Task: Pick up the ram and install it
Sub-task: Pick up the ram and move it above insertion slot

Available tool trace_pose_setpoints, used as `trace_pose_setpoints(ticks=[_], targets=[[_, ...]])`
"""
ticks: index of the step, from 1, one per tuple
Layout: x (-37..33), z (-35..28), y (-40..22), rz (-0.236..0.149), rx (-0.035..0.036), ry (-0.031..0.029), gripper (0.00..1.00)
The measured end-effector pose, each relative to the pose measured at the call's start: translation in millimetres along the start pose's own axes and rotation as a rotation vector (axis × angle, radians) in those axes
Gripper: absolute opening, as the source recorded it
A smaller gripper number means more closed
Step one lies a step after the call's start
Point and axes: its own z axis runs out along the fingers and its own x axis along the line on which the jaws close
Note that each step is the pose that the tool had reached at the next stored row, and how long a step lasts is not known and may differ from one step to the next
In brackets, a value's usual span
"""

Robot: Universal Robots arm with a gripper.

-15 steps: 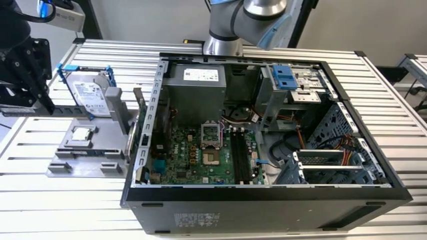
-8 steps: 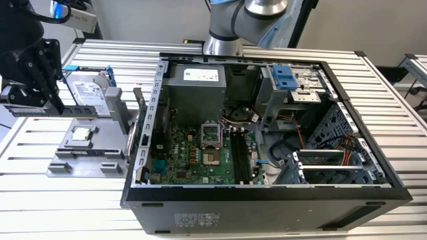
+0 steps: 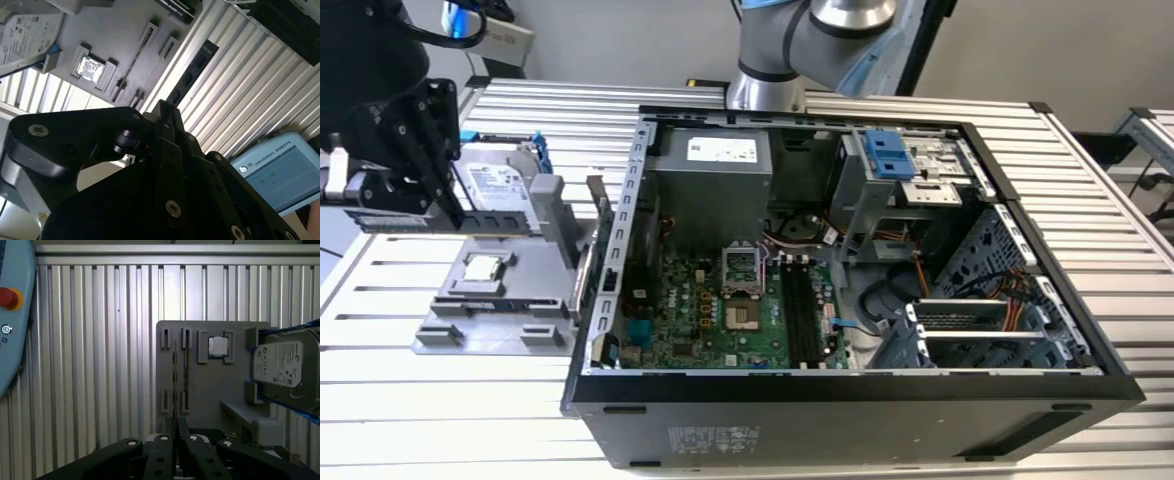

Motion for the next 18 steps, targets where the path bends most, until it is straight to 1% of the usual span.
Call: trace_pose_setpoints(ticks=[1,2,6,8,13,18], targets=[[-1.0,-2.2,0.0,0.0,0.0,0.0012,0.0],[-1.7,-3.0,0.1,0.0,0.0001,0.0012,0.0],[-1.9,-3.3,0.1,0.0,0.0001,0.0018,0.0],[-2.1,-3.5,-1.5,0.0,-0.0001,0.0021,0.0],[-2.5,-3.6,-13.3,0.0,-0.0005,0.0023,0.0],[-3.1,-3.9,-26.8,0.0,-0.0016,0.0026,0.0]])
